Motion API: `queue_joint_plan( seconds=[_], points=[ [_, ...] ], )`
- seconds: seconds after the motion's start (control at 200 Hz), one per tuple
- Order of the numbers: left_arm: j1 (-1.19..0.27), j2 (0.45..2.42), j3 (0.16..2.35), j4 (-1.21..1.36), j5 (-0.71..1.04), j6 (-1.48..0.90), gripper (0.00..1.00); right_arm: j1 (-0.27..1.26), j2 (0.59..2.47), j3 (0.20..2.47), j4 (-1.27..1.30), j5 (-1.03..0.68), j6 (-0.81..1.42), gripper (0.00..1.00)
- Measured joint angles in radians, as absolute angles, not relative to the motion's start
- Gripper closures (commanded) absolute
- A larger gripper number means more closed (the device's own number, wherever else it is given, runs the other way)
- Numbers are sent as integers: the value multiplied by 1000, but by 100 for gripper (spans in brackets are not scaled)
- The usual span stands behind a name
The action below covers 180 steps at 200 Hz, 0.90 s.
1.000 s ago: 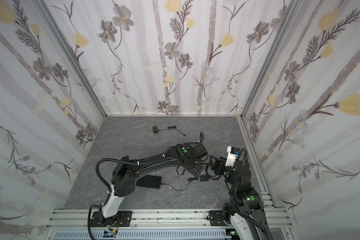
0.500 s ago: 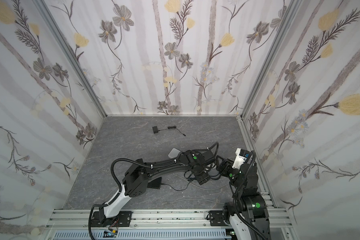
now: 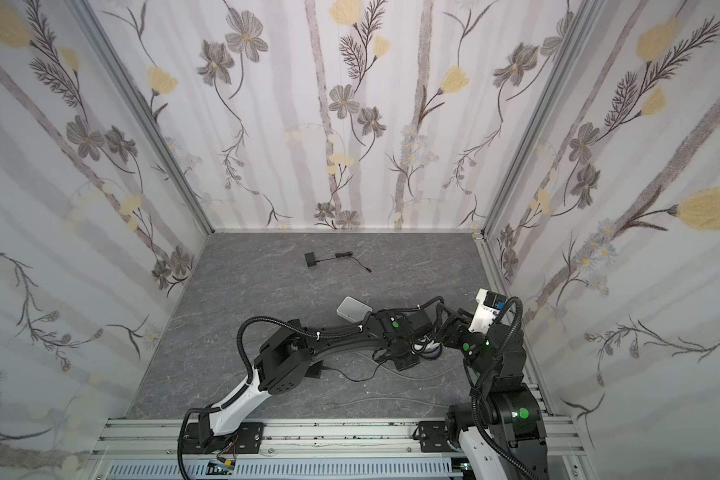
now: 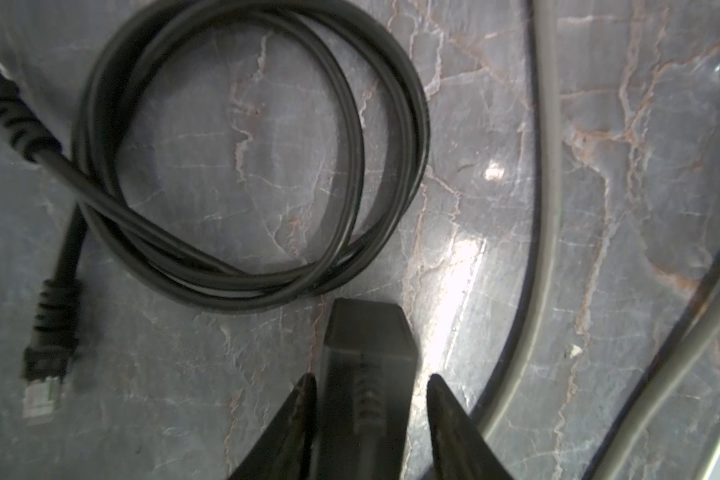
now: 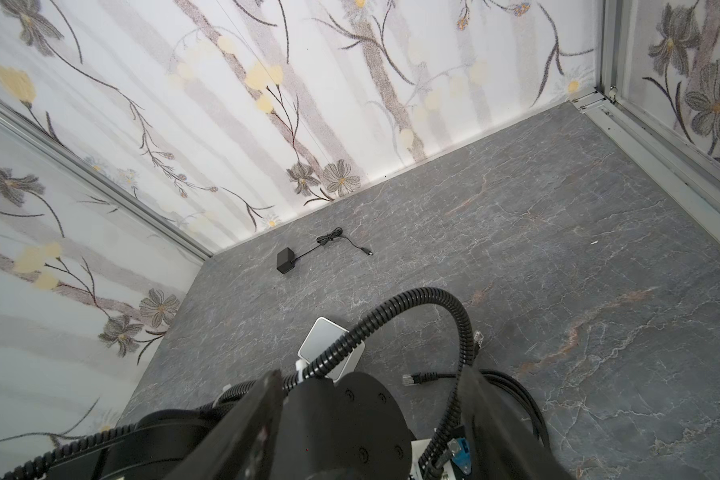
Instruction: Insert the plug into the switch port
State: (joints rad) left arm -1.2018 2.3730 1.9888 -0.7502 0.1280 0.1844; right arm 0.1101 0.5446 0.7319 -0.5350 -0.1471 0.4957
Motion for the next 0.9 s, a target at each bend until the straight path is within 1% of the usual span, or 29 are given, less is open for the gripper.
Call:
queue_joint_plan(
  seconds=[0.105,0.245,0.38,0.475,0.585,0.699,0.814,0.899],
  points=[
    [-1201,2372,1993,-746,107,188,69,110,545,726,-537,-147,495,32],
    [-1201,2346,1991,-749,90,192,84,111,544,718,-537,-147,488,32],
    [-1191,2252,1956,-729,64,181,84,111,543,711,-538,-147,488,32],
    [-1157,2163,1876,-686,41,149,85,110,545,710,-536,-149,488,32],
    [-1061,2057,1764,-654,15,88,88,110,547,698,-531,-156,488,32],
    [-902,1971,1653,-622,-6,4,88,110,550,675,-526,-179,488,33],
    [-743,1924,1575,-618,-21,-67,88,110,551,656,-525,-208,488,34],
    [-641,1919,1563,-619,-19,-100,87,110,552,636,-523,-236,487,34]
  ],
)
